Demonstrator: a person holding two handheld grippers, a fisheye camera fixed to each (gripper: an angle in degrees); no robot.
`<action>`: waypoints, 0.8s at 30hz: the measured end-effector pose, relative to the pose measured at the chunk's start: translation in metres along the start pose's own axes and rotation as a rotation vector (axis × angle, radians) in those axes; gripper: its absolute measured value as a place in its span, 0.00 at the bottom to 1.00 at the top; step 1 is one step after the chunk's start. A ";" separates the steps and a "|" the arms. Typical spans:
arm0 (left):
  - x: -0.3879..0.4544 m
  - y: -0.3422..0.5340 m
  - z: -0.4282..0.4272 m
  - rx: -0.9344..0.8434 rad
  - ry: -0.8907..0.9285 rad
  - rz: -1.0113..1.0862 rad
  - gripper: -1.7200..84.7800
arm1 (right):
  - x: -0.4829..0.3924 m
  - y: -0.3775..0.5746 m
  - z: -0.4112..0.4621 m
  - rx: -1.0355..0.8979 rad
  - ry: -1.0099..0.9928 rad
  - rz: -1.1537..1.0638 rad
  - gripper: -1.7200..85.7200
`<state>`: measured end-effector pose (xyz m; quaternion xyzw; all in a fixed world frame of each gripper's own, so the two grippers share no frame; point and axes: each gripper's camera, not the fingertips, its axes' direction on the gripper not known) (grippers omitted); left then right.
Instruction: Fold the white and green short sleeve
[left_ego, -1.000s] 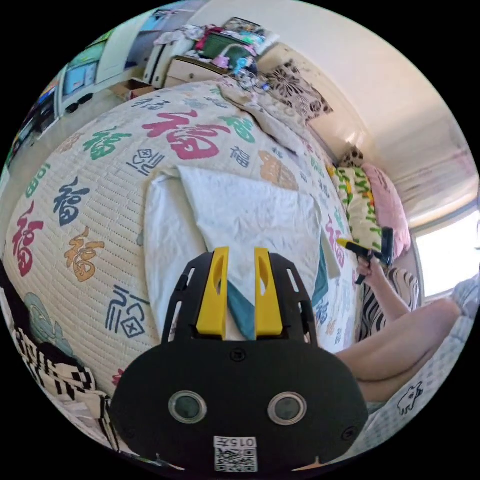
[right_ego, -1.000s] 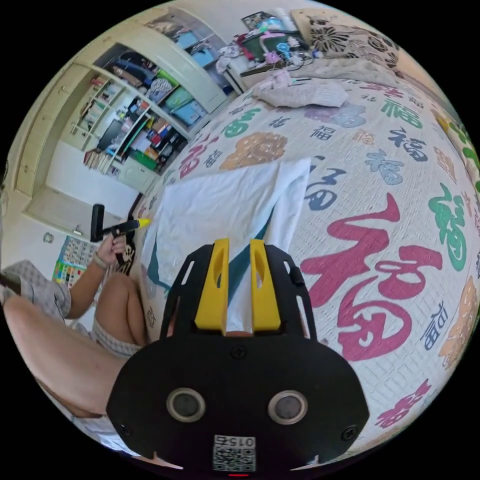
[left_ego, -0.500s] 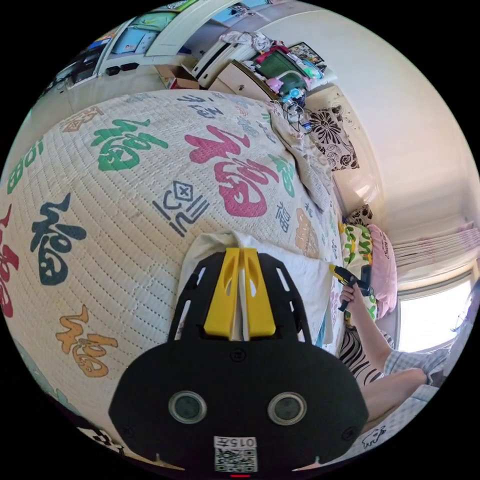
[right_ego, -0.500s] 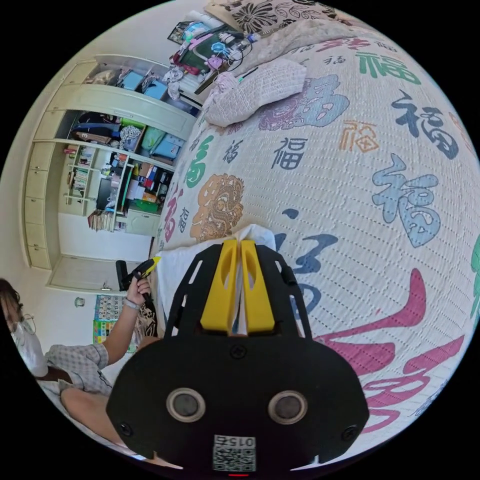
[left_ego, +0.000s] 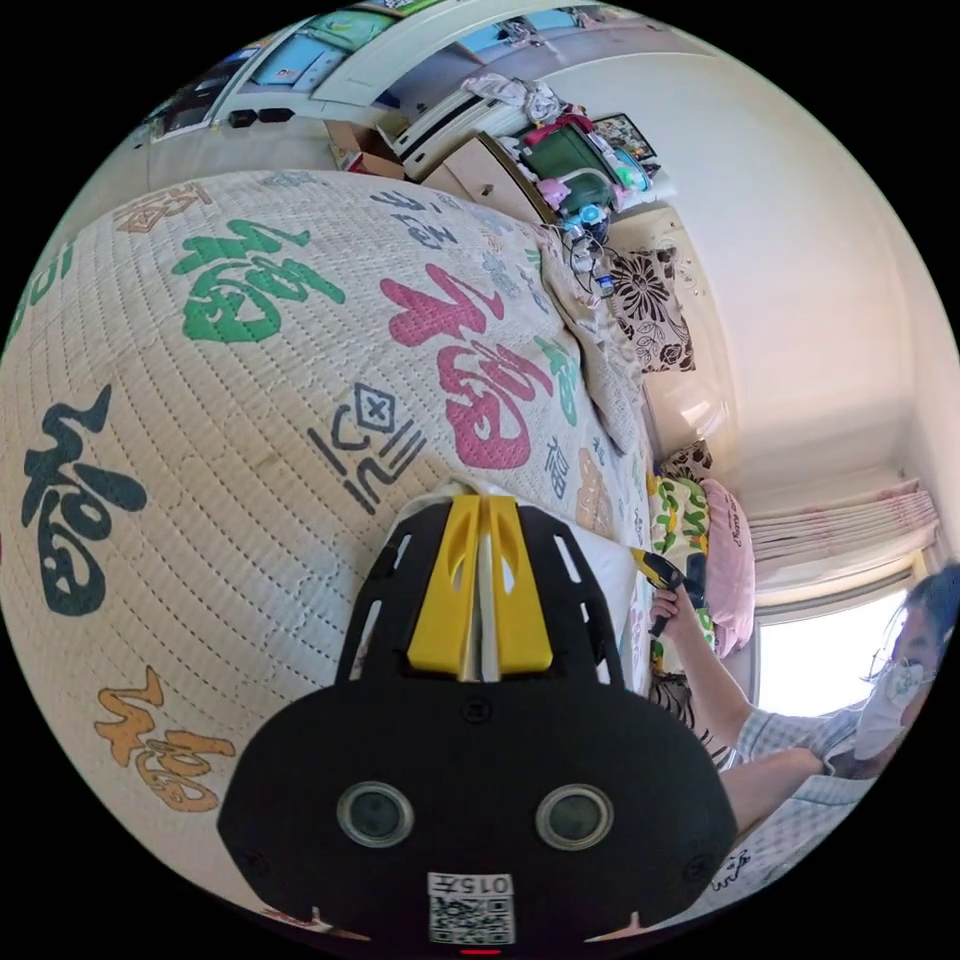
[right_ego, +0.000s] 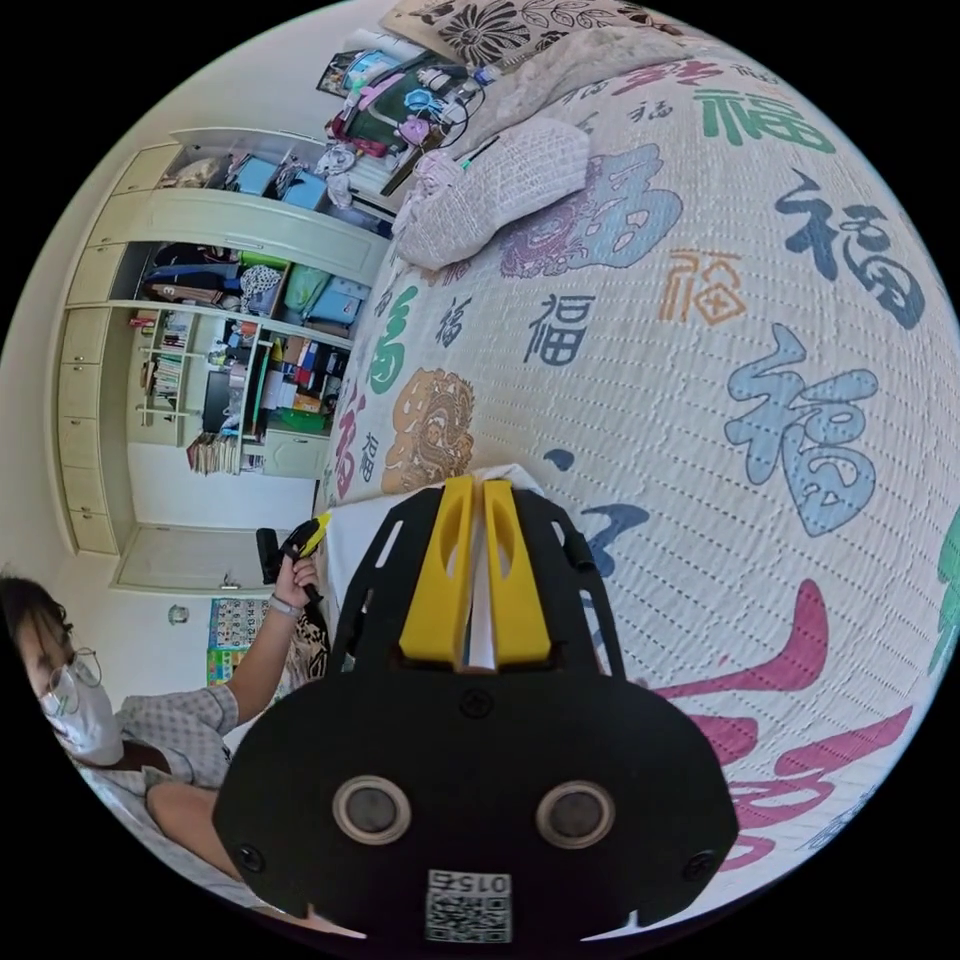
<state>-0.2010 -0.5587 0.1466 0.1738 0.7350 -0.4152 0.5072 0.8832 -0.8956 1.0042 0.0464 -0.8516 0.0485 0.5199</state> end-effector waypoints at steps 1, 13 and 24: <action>-0.003 0.000 0.002 0.004 0.028 -0.020 0.03 | 0.007 -0.002 -0.003 0.005 -0.024 0.018 0.02; 0.030 0.025 0.010 0.058 -0.165 0.093 0.09 | 0.024 0.051 -0.038 0.100 0.001 -0.032 0.06; 0.149 0.178 0.147 -0.407 -0.070 0.554 0.11 | 0.029 0.168 0.011 -0.331 0.105 -0.159 0.04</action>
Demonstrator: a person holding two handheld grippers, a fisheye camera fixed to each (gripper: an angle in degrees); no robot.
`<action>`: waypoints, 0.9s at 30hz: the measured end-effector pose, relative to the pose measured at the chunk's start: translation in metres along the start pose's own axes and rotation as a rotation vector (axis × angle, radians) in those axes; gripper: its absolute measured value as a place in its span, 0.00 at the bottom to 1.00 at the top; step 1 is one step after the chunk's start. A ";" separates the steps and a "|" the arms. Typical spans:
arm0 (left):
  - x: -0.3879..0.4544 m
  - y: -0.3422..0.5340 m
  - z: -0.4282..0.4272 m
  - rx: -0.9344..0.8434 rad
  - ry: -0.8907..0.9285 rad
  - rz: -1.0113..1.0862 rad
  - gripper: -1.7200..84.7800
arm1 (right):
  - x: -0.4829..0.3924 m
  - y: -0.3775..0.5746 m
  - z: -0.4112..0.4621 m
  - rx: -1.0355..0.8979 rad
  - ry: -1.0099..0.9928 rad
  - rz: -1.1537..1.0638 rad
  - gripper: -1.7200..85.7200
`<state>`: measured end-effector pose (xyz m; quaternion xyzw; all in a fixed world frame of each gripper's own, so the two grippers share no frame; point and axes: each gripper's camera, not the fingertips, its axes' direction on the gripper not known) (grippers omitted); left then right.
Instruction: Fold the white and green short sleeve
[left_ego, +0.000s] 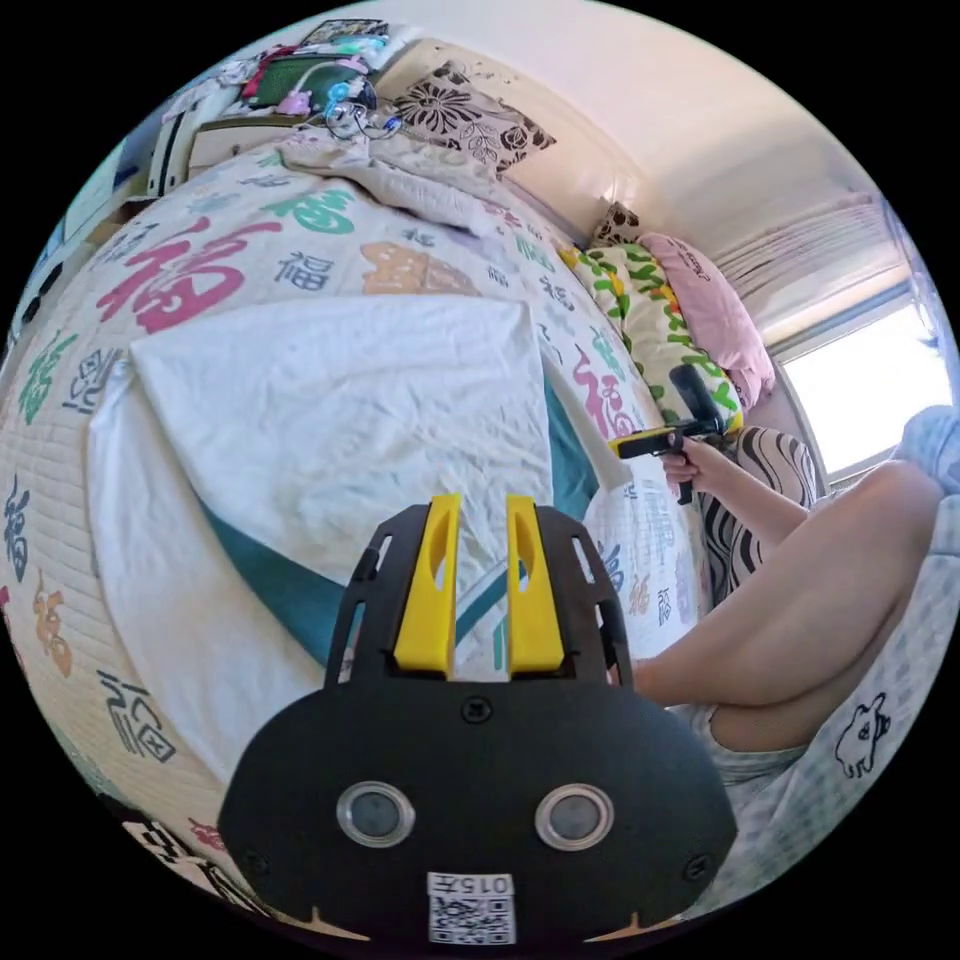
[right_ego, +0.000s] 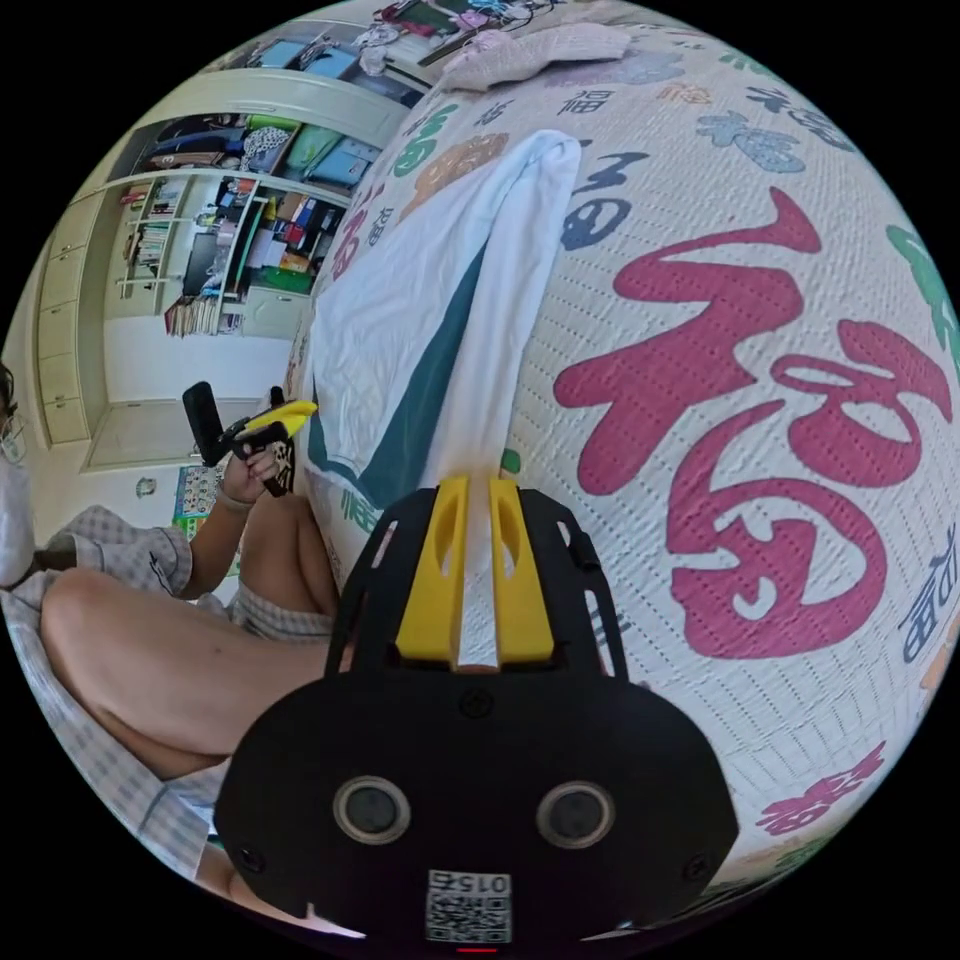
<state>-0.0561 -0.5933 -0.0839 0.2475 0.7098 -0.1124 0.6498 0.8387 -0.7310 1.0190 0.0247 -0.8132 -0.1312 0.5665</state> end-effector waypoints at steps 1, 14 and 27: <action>0.003 0.002 0.020 -0.052 0.020 -0.002 0.11 | 0.001 0.001 0.003 0.001 0.016 0.002 0.02; 0.023 0.002 0.073 -0.078 -0.098 -0.045 0.04 | 0.020 0.037 0.007 0.127 0.073 0.065 0.02; 0.100 -0.197 0.110 0.013 -0.086 0.303 0.13 | 0.008 0.070 0.052 0.175 0.001 0.087 0.01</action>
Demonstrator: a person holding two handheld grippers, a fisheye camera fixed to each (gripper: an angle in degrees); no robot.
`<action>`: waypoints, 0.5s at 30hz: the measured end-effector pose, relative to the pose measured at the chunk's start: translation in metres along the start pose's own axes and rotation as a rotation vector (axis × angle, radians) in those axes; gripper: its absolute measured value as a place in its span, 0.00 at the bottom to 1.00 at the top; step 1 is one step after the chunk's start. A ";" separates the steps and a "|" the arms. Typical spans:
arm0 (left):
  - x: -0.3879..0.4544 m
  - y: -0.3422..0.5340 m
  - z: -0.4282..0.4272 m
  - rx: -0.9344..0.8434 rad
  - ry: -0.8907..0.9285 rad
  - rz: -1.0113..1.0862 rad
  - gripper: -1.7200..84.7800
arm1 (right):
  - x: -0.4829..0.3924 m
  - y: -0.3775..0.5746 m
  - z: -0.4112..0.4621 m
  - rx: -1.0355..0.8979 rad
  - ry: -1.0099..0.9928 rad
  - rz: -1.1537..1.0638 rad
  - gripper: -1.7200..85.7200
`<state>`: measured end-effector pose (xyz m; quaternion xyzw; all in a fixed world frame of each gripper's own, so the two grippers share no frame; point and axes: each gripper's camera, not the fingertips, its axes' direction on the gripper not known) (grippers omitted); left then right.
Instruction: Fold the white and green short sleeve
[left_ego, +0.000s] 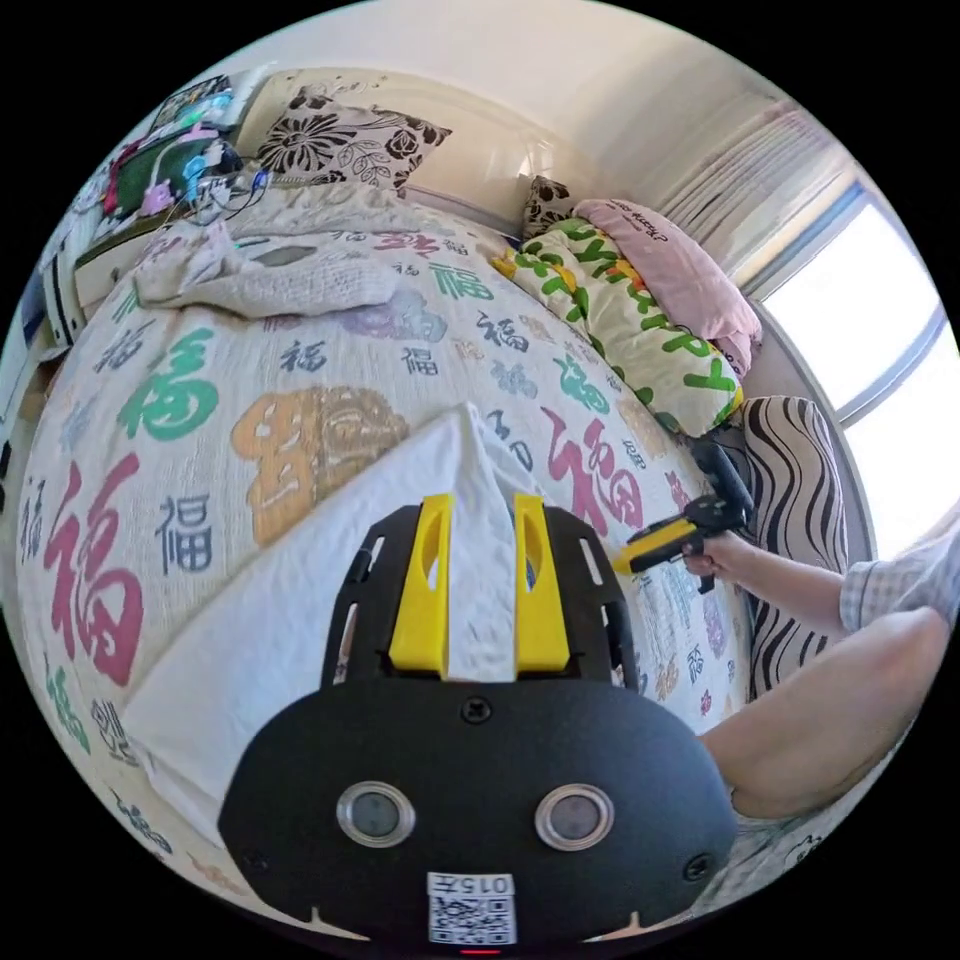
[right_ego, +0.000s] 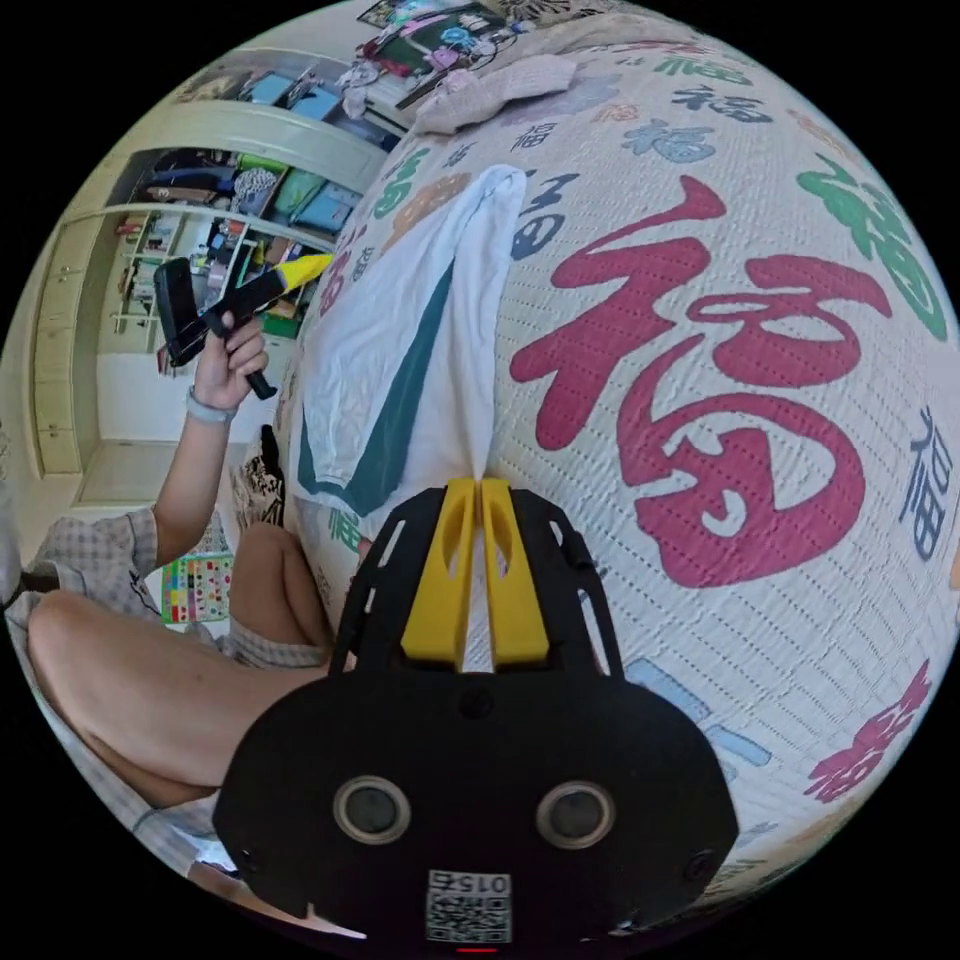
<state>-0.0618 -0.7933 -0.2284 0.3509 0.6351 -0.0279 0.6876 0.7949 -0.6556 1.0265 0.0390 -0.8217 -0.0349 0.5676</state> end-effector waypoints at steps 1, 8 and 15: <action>0.003 -0.026 0.016 -0.020 -0.008 0.019 0.13 | 0.002 0.007 0.001 0.026 -0.015 0.019 0.01; 0.008 -0.102 0.108 -0.258 -0.187 0.072 0.12 | 0.006 0.030 0.017 0.113 -0.087 0.095 0.02; -0.002 -0.117 0.116 -0.316 -0.138 0.118 0.03 | -0.003 0.046 0.029 0.182 -0.008 0.109 0.01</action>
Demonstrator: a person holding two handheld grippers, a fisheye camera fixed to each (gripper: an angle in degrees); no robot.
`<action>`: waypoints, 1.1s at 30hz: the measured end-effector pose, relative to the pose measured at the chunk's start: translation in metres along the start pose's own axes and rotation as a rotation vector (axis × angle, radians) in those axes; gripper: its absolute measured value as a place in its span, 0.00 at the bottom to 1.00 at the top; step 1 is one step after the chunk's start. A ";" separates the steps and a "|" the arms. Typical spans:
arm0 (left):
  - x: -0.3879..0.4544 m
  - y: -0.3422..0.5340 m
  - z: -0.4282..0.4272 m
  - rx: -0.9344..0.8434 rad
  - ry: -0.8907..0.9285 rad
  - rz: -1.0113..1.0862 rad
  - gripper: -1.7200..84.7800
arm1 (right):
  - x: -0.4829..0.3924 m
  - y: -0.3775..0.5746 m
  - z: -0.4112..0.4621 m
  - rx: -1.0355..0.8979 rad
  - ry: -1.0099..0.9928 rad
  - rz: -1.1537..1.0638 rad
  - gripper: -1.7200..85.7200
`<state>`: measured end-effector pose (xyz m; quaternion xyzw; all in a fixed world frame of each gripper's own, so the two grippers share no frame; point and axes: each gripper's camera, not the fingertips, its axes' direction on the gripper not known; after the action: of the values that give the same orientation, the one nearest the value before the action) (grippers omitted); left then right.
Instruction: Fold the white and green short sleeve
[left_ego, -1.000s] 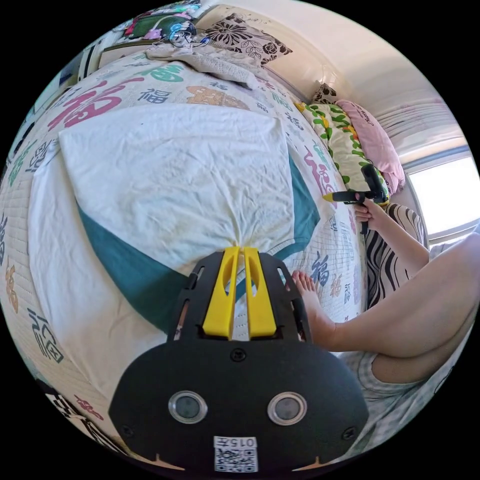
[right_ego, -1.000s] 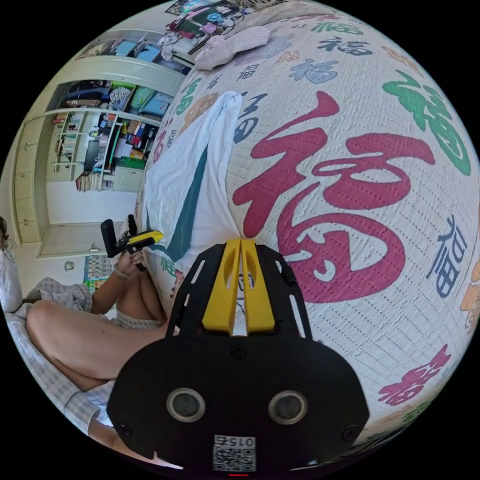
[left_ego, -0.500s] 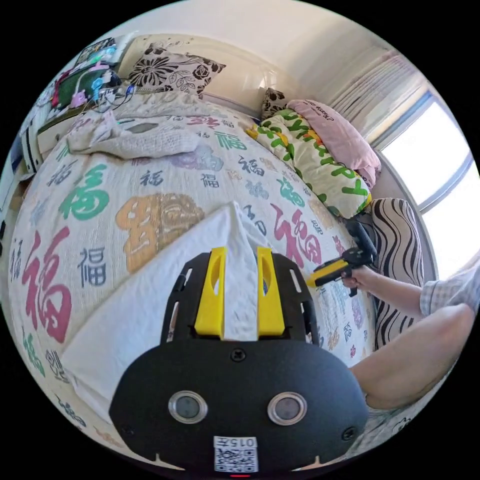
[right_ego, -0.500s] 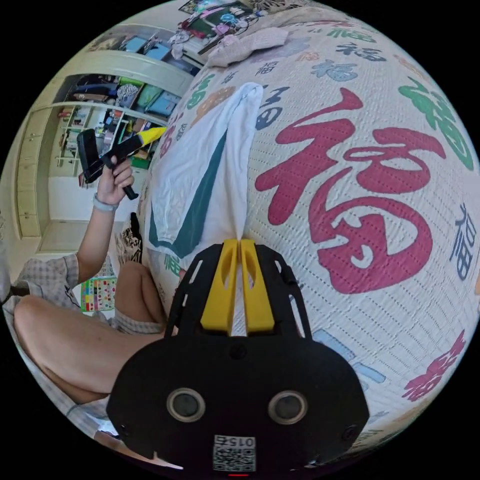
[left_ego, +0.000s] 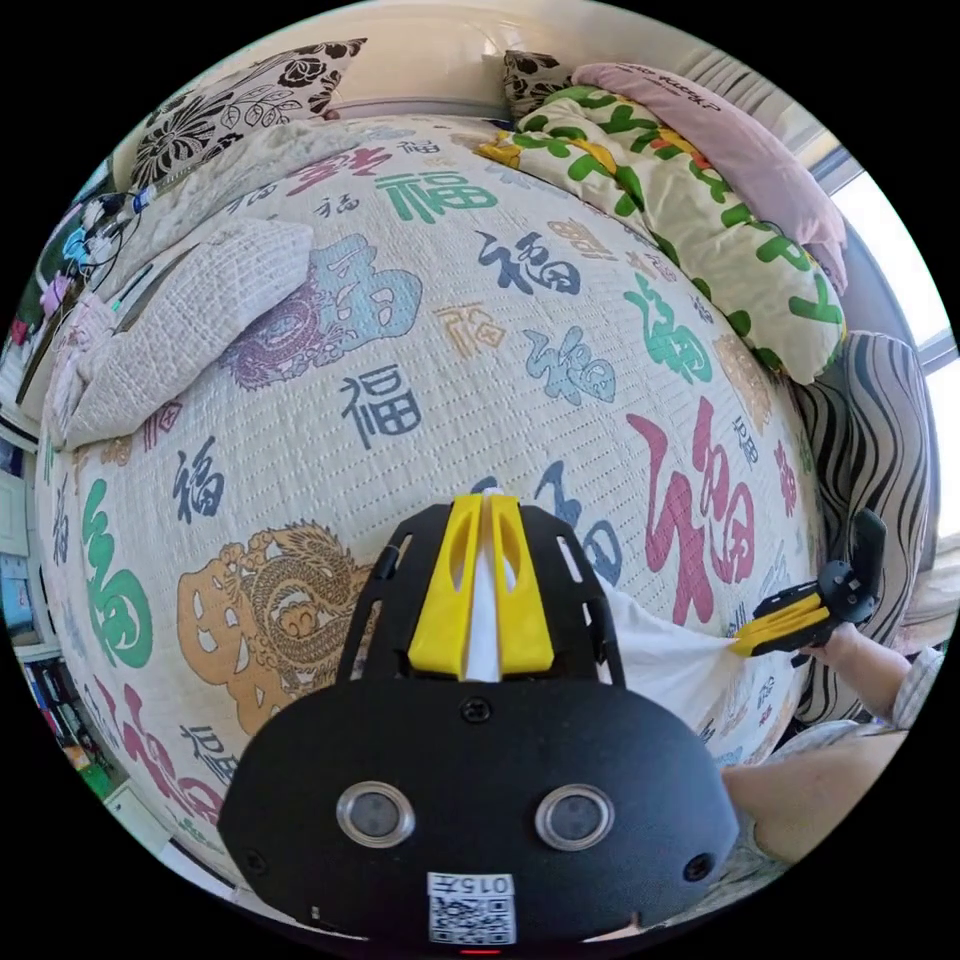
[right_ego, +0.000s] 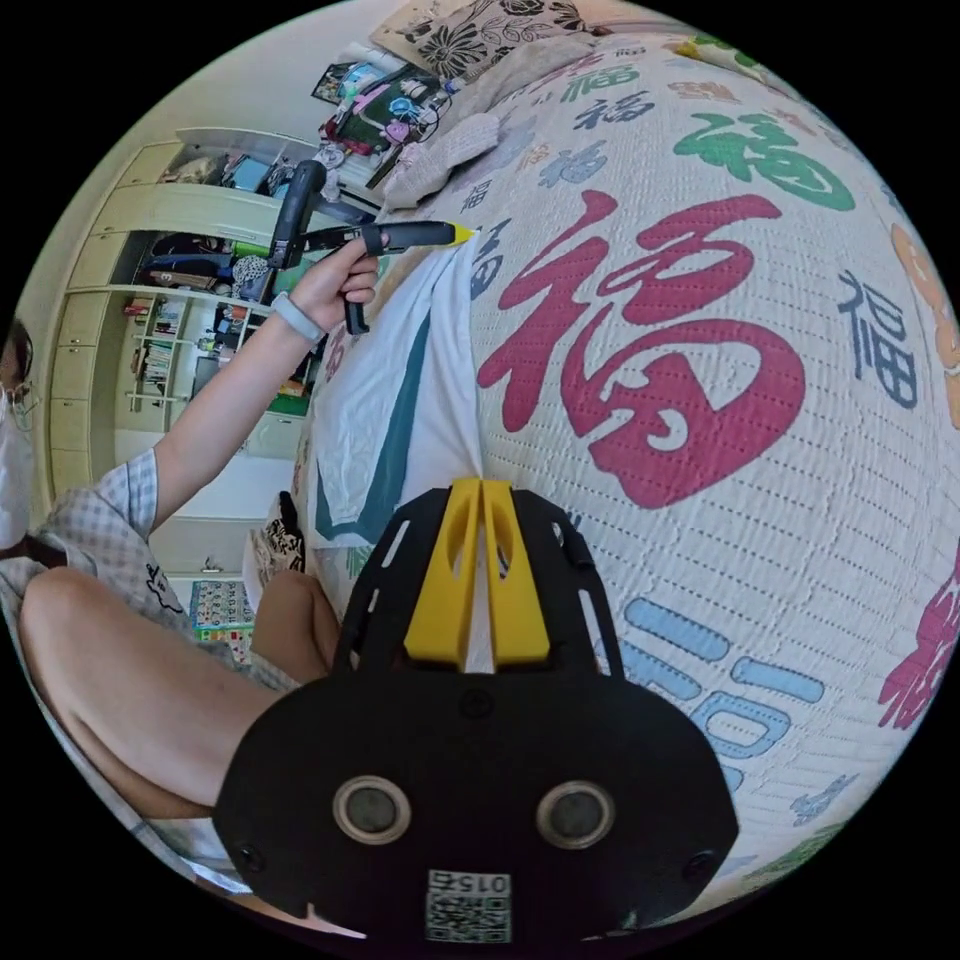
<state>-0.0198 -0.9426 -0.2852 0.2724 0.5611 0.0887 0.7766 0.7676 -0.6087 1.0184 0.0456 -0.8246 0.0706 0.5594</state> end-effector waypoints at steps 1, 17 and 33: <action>-0.007 -0.002 -0.007 0.024 0.037 -0.034 0.03 | -0.003 0.002 -0.003 0.018 0.039 -0.003 0.01; -0.121 0.111 -0.169 0.509 0.608 0.022 0.02 | -0.141 0.001 0.023 -0.172 -0.285 -0.604 0.01; -0.316 0.414 -0.165 0.617 0.726 -0.642 0.02 | -0.264 -0.008 0.278 -0.554 -0.375 -0.840 0.02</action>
<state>-0.2141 -0.6830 0.1543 0.2544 0.8464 -0.2316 0.4065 0.6116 -0.6644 0.6728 0.2344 -0.8088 -0.3888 0.3737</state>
